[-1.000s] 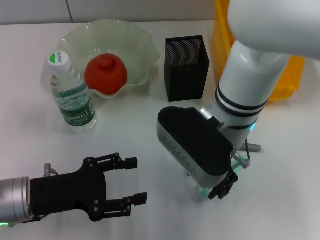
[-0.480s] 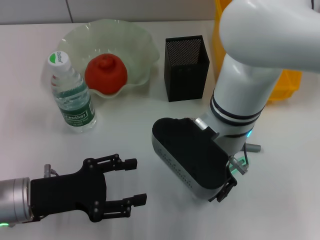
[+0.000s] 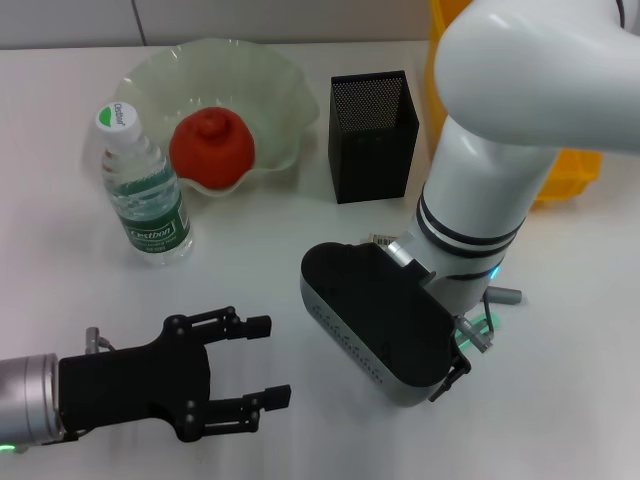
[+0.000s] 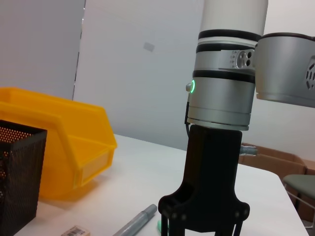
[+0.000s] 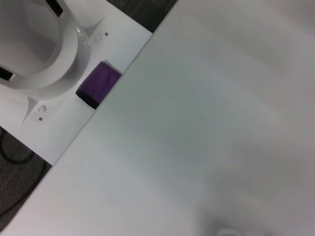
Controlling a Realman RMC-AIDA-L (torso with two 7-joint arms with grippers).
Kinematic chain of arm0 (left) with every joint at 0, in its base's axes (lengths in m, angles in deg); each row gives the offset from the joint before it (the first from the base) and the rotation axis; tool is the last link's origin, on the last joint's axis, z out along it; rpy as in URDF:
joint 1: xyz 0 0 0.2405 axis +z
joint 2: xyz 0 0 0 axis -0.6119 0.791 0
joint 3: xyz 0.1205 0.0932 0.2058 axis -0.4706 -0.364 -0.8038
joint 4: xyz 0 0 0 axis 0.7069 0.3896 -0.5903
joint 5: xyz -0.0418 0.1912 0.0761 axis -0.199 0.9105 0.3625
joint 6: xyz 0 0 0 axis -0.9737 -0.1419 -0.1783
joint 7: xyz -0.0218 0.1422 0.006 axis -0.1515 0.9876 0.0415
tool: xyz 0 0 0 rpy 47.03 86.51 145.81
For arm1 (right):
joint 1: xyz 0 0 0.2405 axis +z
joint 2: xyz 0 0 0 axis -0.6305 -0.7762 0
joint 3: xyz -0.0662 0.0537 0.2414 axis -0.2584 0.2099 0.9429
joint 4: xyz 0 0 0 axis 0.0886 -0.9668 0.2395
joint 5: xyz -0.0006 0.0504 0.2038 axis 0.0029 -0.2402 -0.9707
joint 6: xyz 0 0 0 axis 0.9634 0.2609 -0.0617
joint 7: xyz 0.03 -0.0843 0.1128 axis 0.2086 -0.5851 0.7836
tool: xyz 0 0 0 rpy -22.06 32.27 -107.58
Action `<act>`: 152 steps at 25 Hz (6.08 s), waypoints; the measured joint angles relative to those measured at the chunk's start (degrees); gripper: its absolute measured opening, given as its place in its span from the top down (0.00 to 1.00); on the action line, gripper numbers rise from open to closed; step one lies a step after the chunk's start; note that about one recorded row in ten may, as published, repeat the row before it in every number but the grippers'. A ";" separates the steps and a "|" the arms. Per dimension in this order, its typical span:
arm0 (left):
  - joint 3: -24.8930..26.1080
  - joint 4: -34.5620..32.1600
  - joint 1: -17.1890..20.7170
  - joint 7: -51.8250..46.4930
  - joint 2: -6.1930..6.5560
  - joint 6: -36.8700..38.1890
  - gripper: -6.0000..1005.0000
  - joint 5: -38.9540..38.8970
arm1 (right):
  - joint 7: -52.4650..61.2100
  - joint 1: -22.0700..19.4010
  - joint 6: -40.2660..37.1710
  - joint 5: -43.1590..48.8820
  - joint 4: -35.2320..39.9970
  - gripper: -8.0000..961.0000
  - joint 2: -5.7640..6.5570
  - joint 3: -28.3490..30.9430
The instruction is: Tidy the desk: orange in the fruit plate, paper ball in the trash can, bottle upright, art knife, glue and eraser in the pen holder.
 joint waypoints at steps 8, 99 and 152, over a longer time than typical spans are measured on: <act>0.25 -0.13 0.00 -0.11 0.07 0.00 0.23 0.00 | 0.02 -0.08 0.33 -0.09 -0.25 0.50 0.00 -0.89; 2.27 0.24 -1.15 1.05 -0.12 1.10 0.23 -0.16 | -11.45 -19.03 8.87 -61.17 -45.35 0.80 1.29 73.74; 3.42 4.20 0.40 8.61 -0.57 -4.74 0.23 -6.86 | -52.93 -11.72 20.12 -60.90 -48.07 0.80 0.17 69.17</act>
